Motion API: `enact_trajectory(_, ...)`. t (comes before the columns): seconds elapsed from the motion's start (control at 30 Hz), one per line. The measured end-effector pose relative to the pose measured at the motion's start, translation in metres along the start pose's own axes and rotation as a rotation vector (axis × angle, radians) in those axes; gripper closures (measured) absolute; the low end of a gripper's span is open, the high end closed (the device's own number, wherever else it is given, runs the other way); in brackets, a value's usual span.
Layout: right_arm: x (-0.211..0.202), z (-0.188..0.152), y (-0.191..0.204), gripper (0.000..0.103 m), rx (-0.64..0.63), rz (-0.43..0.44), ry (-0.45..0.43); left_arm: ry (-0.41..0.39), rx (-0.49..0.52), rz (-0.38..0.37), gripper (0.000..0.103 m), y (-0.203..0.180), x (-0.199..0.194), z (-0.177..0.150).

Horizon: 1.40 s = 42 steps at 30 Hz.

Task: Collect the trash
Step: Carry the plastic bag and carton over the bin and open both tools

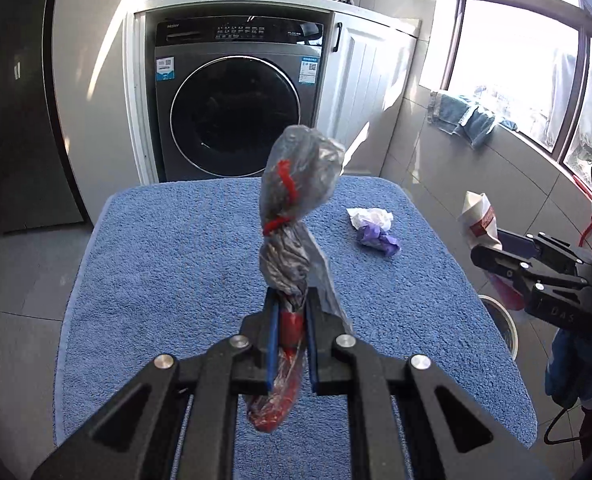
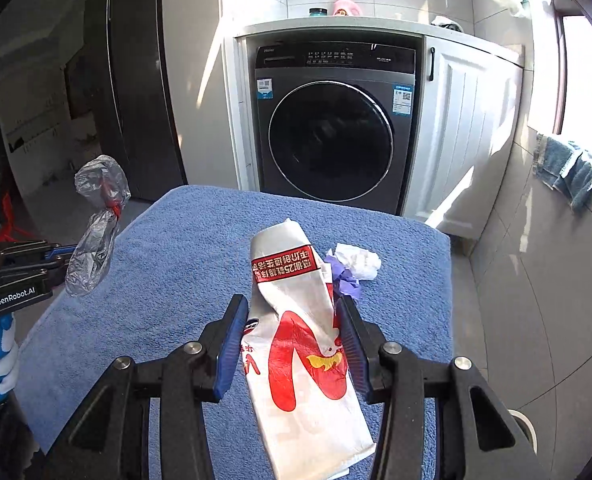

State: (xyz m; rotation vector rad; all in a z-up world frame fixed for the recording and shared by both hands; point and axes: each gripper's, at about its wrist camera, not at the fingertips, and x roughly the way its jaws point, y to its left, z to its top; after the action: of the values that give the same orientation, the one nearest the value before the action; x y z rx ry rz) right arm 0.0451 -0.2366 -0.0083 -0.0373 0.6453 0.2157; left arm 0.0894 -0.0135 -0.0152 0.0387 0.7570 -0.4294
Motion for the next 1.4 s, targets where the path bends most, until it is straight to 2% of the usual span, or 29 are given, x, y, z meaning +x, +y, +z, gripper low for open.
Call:
enact_trajectory(0.17, -0.05, -0.023, -0.071, 0.06, 0.111, -0.111, -0.045, 0.033, 0.12, -0.103, 0.092, -0.082, 0.02, 0.014)
enact_trajectory(0.37, -0.087, -0.071, -0.168, 0.06, 0.283, -0.238, -0.026, 0.104, 0.303, -0.233, 0.092, -0.2, 0.065, 0.024)
enact_trajectory(0.53, -0.093, -0.124, -0.231, 0.06, 0.399, -0.331, 0.026, 0.182, 0.43, -0.314, 0.092, -0.29, 0.115, 0.017)
enact_trajectory(0.7, -0.075, -0.17, -0.285, 0.059, 0.507, -0.38, 0.092, 0.324, 0.452, -0.397, 0.092, -0.356, 0.175, -0.001)
enact_trajectory(0.9, -0.044, -0.21, -0.332, 0.059, 0.639, -0.386, 0.154, 0.435, 0.471, -0.467, 0.091, -0.41, 0.232, -0.021)
enact_trajectory(1.07, -0.028, -0.233, -0.353, 0.056, 0.7, -0.422, 0.2, 0.513, 0.425, -0.531, 0.089, -0.436, 0.268, -0.031)
enact_trajectory(1.17, -0.027, -0.241, -0.357, 0.053, 0.706, -0.456, 0.223, 0.548, 0.389, -0.561, 0.079, -0.444, 0.284, -0.036)
enact_trajectory(1.23, -0.031, -0.244, -0.357, 0.052, 0.711, -0.47, 0.228, 0.561, 0.357, -0.58, 0.063, -0.447, 0.291, -0.035)
enact_trajectory(1.4, -0.05, -0.248, -0.353, 0.052, 0.72, -0.512, 0.221, 0.552, 0.338, -0.588, 0.062, -0.442, 0.285, -0.033)
